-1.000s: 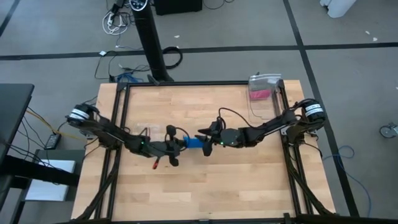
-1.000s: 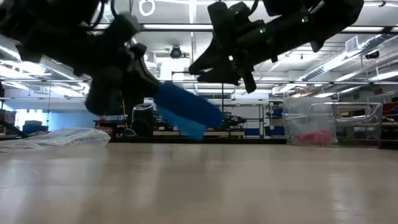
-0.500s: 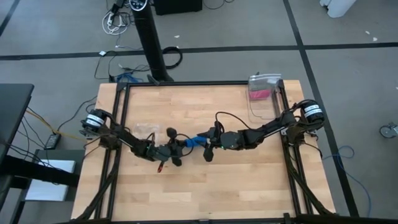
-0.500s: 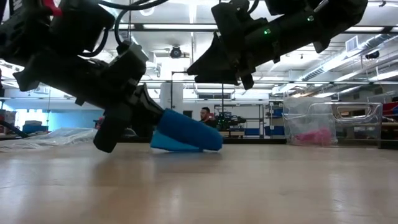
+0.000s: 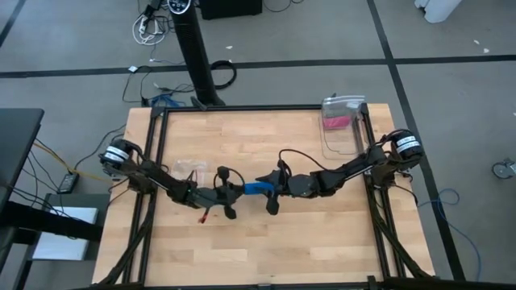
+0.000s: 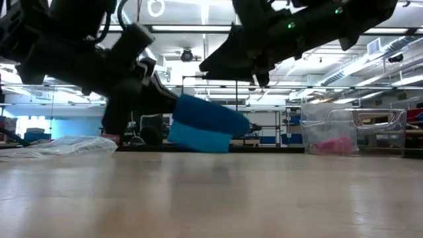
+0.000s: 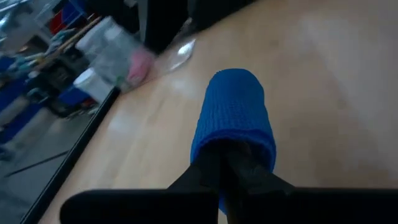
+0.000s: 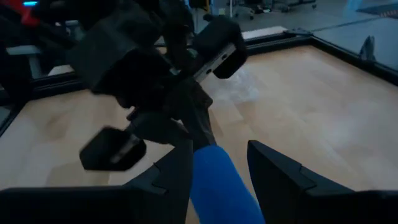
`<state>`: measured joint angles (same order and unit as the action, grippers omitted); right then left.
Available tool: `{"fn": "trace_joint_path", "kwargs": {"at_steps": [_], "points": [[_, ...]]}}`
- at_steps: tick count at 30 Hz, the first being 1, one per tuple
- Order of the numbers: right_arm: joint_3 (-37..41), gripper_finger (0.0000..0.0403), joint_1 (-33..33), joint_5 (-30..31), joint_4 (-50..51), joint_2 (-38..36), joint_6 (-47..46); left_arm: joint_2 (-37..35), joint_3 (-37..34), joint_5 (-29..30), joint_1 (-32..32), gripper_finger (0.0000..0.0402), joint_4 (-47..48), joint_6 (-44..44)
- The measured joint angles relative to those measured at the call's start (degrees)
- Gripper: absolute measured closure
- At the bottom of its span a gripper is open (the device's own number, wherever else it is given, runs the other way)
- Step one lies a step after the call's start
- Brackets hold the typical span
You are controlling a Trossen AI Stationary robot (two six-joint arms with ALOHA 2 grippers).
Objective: Roll bandage
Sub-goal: Roll the blue bandage
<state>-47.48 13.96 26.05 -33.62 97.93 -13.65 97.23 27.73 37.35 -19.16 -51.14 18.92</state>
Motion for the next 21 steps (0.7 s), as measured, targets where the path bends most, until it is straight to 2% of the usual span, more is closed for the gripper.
{"fn": "trace_joint_path", "kwargs": {"at_steps": [8, 15, 21], "points": [[0.0, 0.0247, 2.0, 1.7, 0.1, -3.0, 3.8, -5.6, -0.6, -9.1, 1.2, 0.0398, 1.4, -1.3], [0.0, 0.0247, 4.1, 3.3, 0.7, -3.6, 6.3, -5.7, -4.2, -16.2, 2.0, 0.0398, -6.7, -4.5], [0.0, 0.0247, 5.0, 3.3, -1.2, -3.6, 7.8, -5.7, -7.8, -17.2, 2.4, 0.0398, -14.2, -4.3]]}}
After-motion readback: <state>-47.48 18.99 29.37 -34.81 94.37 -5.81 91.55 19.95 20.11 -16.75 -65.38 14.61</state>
